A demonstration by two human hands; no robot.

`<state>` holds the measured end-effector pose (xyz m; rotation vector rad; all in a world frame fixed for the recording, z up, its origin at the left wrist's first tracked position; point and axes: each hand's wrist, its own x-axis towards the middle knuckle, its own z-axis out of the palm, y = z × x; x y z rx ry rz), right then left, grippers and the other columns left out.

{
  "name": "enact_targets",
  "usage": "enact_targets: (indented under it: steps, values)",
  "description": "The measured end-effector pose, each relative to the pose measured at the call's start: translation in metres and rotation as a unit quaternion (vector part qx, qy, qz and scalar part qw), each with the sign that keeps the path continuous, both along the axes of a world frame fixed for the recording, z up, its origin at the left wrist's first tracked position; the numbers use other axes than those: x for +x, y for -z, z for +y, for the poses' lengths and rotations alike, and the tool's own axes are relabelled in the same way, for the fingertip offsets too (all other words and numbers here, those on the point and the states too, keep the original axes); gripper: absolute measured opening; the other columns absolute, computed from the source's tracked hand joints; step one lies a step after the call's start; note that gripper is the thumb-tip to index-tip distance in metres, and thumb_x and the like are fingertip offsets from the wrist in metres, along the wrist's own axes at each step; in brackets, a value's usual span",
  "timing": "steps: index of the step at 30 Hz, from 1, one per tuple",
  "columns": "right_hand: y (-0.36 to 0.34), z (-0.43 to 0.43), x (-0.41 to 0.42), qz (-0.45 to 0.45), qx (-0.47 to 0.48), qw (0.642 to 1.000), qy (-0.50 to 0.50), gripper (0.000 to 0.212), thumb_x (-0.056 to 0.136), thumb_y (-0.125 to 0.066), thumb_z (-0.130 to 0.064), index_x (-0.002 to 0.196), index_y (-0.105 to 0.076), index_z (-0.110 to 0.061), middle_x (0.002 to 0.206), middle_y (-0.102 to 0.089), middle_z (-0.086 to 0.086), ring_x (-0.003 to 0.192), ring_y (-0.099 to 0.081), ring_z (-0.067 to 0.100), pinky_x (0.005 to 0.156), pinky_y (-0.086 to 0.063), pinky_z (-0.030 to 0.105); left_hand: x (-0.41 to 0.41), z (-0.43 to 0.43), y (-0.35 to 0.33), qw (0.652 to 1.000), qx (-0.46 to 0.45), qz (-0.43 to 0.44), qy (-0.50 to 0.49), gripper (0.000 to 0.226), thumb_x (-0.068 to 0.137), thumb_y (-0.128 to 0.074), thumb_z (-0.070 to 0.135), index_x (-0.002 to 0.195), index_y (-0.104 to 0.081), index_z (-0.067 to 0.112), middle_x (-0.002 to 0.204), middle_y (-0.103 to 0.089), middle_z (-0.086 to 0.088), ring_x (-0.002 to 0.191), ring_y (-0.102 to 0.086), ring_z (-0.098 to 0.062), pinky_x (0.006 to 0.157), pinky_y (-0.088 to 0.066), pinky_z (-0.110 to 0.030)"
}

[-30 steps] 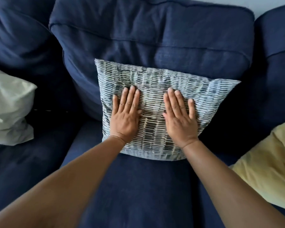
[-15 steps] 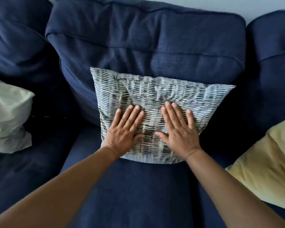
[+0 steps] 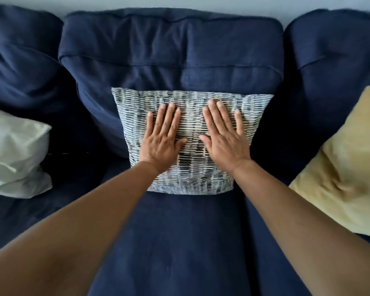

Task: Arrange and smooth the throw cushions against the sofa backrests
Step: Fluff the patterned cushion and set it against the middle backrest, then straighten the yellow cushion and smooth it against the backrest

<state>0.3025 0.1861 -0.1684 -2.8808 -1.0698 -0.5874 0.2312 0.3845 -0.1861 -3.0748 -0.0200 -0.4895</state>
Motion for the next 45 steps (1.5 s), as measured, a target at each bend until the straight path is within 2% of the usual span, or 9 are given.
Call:
enact_targets:
  steps: [9, 15, 20, 26, 31, 37, 41, 43, 45]
  values:
    - [-0.029, -0.043, -0.009, 0.088, 0.064, 0.988, 0.113, 0.072, 0.104, -0.023, -0.055, 0.161, -0.013, -0.011, 0.170, -0.006, 0.009, 0.157, -0.003, 0.025, 0.121, -0.007, 0.058, -0.015, 0.012, -0.037, 0.990, -0.065, 0.043, -0.114, 0.074, 0.105, -0.017, 0.055, 0.161, 0.004, 0.011, 0.169, 0.010, -0.010, 0.155, 0.013, -0.028, 0.125, 0.006, -0.052]
    - [-0.070, -0.097, -0.037, 0.058, 0.245, 0.956, 0.148, 0.046, 0.101, -0.045, -0.037, 0.139, -0.057, -0.013, 0.151, -0.049, 0.012, 0.135, -0.050, 0.030, 0.103, -0.032, 0.049, -0.008, -0.077, -0.097, 0.982, -0.182, -0.041, 0.027, 0.059, 0.103, -0.047, 0.034, 0.156, -0.035, 0.011, 0.164, -0.028, -0.015, 0.152, -0.023, -0.034, 0.124, -0.015, -0.053]
    - [-0.108, -0.175, -0.038, -0.008, 0.340, 0.921, 0.190, 0.028, 0.097, -0.054, -0.020, 0.117, -0.072, -0.015, 0.118, -0.066, 0.006, 0.111, -0.064, 0.028, 0.091, -0.033, 0.039, 0.008, -0.172, -0.131, 0.964, -0.245, -0.051, 0.089, 0.047, 0.099, -0.047, 0.035, 0.139, -0.059, 0.015, 0.133, -0.062, -0.008, 0.122, -0.057, -0.033, 0.106, -0.041, -0.047]
    - [-0.130, -0.311, -0.013, 0.016, 0.493, 0.830, 0.260, 0.026, 0.099, -0.052, -0.006, 0.116, -0.071, -0.002, 0.111, -0.063, 0.017, 0.102, -0.063, 0.032, 0.090, -0.052, 0.049, 0.035, -0.286, -0.144, 0.916, -0.397, 0.004, 0.049, 0.070, 0.095, -0.052, 0.060, 0.152, -0.041, 0.022, 0.140, -0.056, -0.006, 0.128, -0.052, -0.024, 0.104, -0.045, -0.048]
    - [-0.133, -0.440, 0.011, 0.059, 0.532, 0.768, 0.352, 0.033, 0.101, -0.045, -0.011, 0.127, -0.065, -0.004, 0.125, -0.058, 0.018, 0.108, -0.057, 0.020, 0.091, -0.043, 0.016, 0.058, -0.372, -0.137, 0.892, -0.452, -0.011, 0.001, 0.085, 0.093, -0.054, 0.061, 0.161, -0.019, 0.024, 0.156, -0.038, -0.011, 0.142, -0.038, -0.026, 0.111, -0.039, -0.045]
    - [-0.125, -0.561, 0.056, 0.158, 0.596, 0.672, 0.410, 0.052, 0.101, -0.049, -0.031, 0.150, -0.039, -0.014, 0.146, -0.046, 0.010, 0.125, -0.054, 0.020, 0.096, -0.040, 0.028, 0.101, -0.431, -0.124, 0.776, -0.610, -0.054, -0.154, 0.085, 0.093, -0.055, 0.063, 0.161, -0.009, 0.038, 0.162, -0.033, -0.002, 0.141, -0.041, -0.025, 0.103, -0.032, -0.029]
    - [-0.122, -0.591, 0.084, 0.307, 0.625, 0.603, 0.389, 0.079, 0.100, -0.053, -0.044, 0.161, -0.007, -0.026, 0.164, -0.027, 0.000, 0.144, -0.037, 0.017, 0.107, -0.033, 0.032, 0.118, -0.433, -0.119, 0.725, -0.656, -0.071, -0.197, 0.062, 0.089, -0.065, 0.056, 0.144, -0.049, 0.031, 0.132, -0.064, 0.006, 0.119, -0.060, -0.015, 0.106, -0.047, -0.035]
    - [-0.118, -0.592, 0.095, 0.347, 0.620, 0.609, 0.354, 0.074, 0.100, -0.057, -0.038, 0.160, -0.016, -0.024, 0.153, -0.044, -0.003, 0.130, -0.047, 0.012, 0.101, -0.037, 0.028, 0.122, -0.428, -0.122, 0.700, -0.669, -0.104, -0.227, 0.038, 0.088, -0.070, 0.048, 0.118, -0.067, 0.025, 0.104, -0.071, 0.010, 0.097, -0.065, -0.010, 0.091, -0.054, -0.029]
    - [-0.120, -0.582, 0.105, 0.336, 0.606, 0.632, 0.346, 0.044, 0.097, -0.063, -0.030, 0.140, -0.055, -0.022, 0.127, -0.064, -0.004, 0.112, -0.060, 0.013, 0.094, -0.047, 0.031, 0.125, -0.424, -0.128, 0.674, -0.684, -0.146, -0.237, 0.017, 0.090, -0.071, 0.041, 0.100, -0.070, 0.027, 0.089, -0.069, 0.013, 0.082, -0.063, -0.004, 0.081, -0.055, -0.024]
